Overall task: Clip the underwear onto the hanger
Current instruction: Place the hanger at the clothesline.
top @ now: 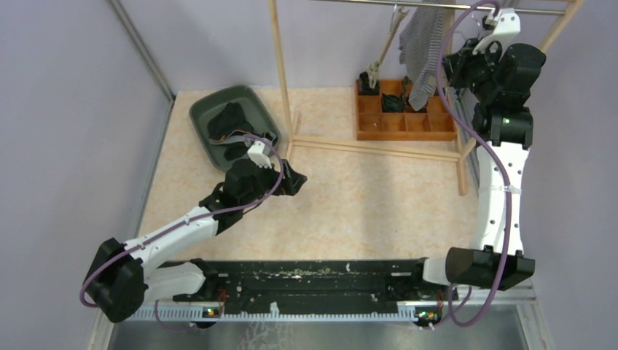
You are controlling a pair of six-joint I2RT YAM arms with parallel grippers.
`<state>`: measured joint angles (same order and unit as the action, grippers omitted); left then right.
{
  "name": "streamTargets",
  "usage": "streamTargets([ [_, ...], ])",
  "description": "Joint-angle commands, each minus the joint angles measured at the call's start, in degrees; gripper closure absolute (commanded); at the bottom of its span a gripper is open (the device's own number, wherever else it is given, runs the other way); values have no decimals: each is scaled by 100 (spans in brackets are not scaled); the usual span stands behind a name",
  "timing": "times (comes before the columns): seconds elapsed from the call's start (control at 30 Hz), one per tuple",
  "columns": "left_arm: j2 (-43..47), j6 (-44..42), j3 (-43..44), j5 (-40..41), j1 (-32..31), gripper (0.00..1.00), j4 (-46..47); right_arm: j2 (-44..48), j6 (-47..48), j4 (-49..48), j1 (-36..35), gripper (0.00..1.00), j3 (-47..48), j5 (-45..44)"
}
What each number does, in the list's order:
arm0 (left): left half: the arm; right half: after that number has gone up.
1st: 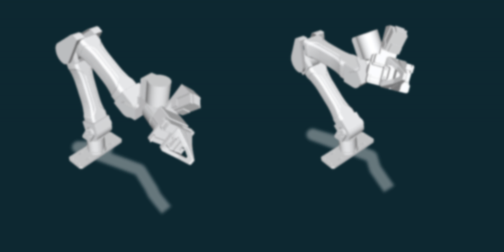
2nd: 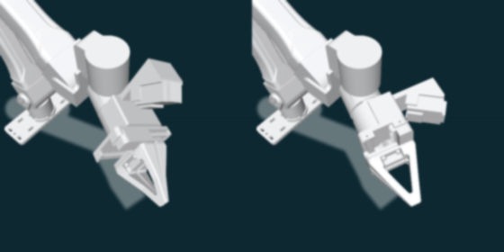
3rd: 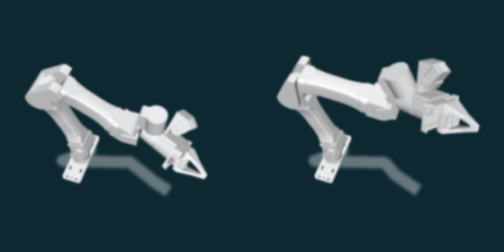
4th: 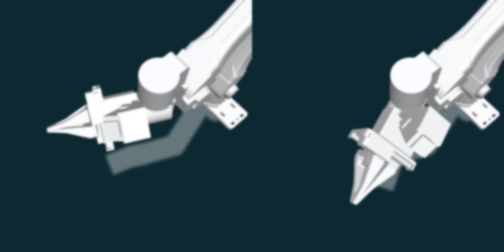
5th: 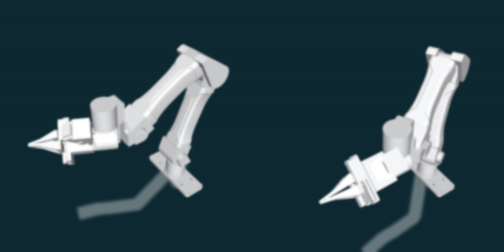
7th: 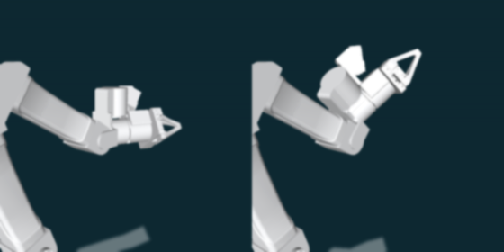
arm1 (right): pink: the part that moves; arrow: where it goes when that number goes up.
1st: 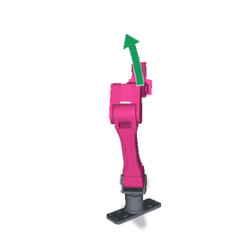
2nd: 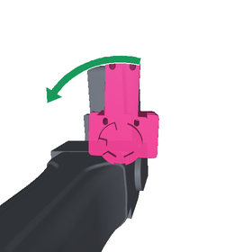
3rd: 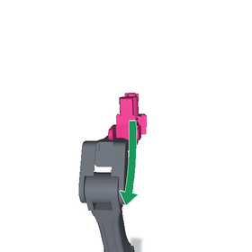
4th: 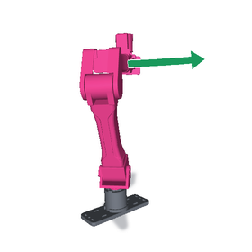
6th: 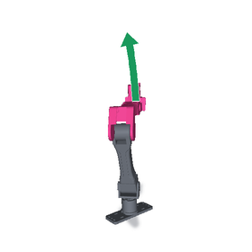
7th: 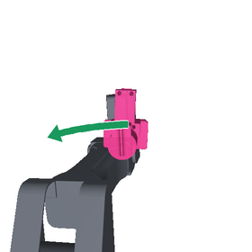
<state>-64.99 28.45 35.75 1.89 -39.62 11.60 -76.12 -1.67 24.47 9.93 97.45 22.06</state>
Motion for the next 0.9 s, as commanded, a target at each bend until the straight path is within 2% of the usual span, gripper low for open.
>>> streamTargets([
  [0.0,-81,-10,35,-22,-2,0,141,-141,-59,-464,29,100,688,-118],
  [0.2,-129,-23,62,10,-2,0,104,-546,-123,-212,45,100,1167,-110],
  [0.53,-79,-92,158,88,-2,0,-36,-714,-197,-335,120,100,1143,-69],
  [0.87,-76,-170,308,208,6,0,-221,-1085,-346,-274,253,100,1499,22],
])
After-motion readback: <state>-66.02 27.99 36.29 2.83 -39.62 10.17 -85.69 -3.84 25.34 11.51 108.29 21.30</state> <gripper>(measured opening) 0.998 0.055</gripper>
